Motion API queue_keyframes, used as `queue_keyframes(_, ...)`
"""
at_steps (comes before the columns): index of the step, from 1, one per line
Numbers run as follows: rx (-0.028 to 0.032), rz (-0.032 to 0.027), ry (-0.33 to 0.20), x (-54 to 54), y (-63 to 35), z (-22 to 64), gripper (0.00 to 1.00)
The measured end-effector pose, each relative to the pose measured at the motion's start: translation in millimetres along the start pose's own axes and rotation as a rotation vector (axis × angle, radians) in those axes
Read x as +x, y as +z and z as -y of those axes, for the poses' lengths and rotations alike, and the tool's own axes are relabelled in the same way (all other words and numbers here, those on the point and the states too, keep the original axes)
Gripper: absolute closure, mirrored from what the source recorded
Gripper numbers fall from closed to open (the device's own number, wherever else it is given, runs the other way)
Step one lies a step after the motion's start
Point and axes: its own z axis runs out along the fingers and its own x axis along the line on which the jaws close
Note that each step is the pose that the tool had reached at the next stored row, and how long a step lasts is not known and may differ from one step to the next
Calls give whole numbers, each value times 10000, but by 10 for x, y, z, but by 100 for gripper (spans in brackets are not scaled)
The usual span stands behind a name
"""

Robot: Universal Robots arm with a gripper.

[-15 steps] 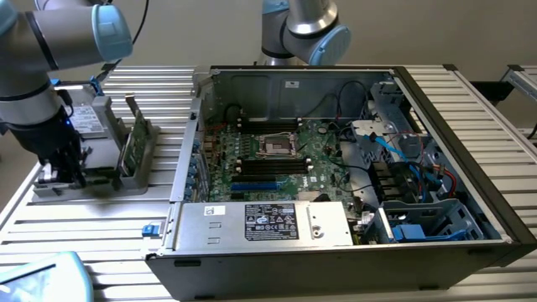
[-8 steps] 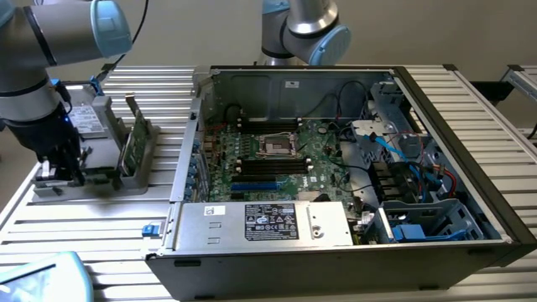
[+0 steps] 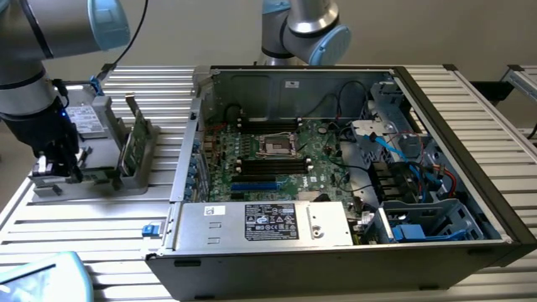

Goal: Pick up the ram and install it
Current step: 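Pick up the ram and move it above insertion slot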

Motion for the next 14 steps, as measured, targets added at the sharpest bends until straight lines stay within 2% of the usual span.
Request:
queue_keyframes(10,-7,10,92,13,-436,-5,85)
queue_keyframes(14,-42,14,91,30,-621,64,85)
